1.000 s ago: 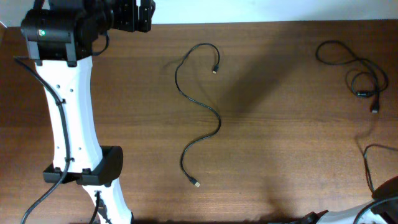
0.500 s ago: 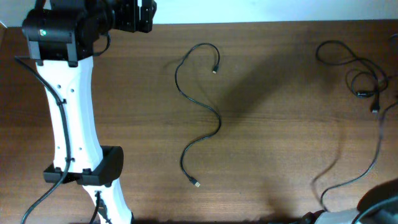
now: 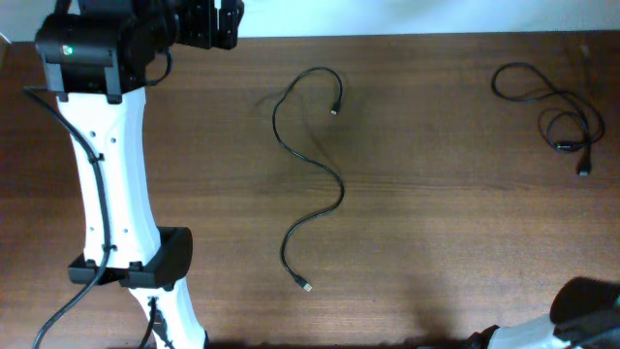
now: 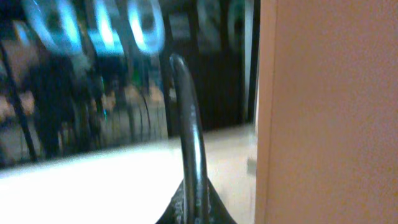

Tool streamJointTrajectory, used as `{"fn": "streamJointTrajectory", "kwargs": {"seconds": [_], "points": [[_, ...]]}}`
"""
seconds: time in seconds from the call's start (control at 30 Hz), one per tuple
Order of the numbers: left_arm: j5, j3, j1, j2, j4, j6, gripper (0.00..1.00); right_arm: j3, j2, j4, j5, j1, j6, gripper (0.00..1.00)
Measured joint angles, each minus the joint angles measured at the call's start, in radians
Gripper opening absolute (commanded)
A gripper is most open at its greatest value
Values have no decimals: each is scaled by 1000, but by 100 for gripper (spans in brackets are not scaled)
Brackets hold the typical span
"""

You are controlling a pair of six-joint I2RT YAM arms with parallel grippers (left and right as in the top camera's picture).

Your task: Untangle cables

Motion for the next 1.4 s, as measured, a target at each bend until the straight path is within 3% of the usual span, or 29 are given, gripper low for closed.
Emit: {"fn": "streamJointTrajectory", "kwargs": {"seconds": [0.13,0.2,0.43,0.67,0.83,0.97,1.1,1.23,1.4], "points": [[0,0,0,39,-2,0,99,-38,135,-350,29,-10,-58,4],[0,0,0,59,-2,0,99,-52,142,-409,37,-23,-79,4],[2,-2,0,63,9,0,100,-47,18,-432,53,-275,-116,4],[56,-2,-17,63,23,4,99,111,-235,-486,68,-356,-124,4],[60,-2,-22,63,24,22,99,90,-133,-600,23,-401,-124,4],[60,-2,-22,63,20,22,100,60,-26,-520,-54,-401,-124,4],[60,-2,-22,63,21,23,98,51,-4,-203,-90,-378,-122,4],[60,-2,-24,63,26,23,98,95,-5,-48,-115,-280,-122,4],[60,-2,-40,63,40,23,99,117,13,-205,-114,-240,-157,4]]}}
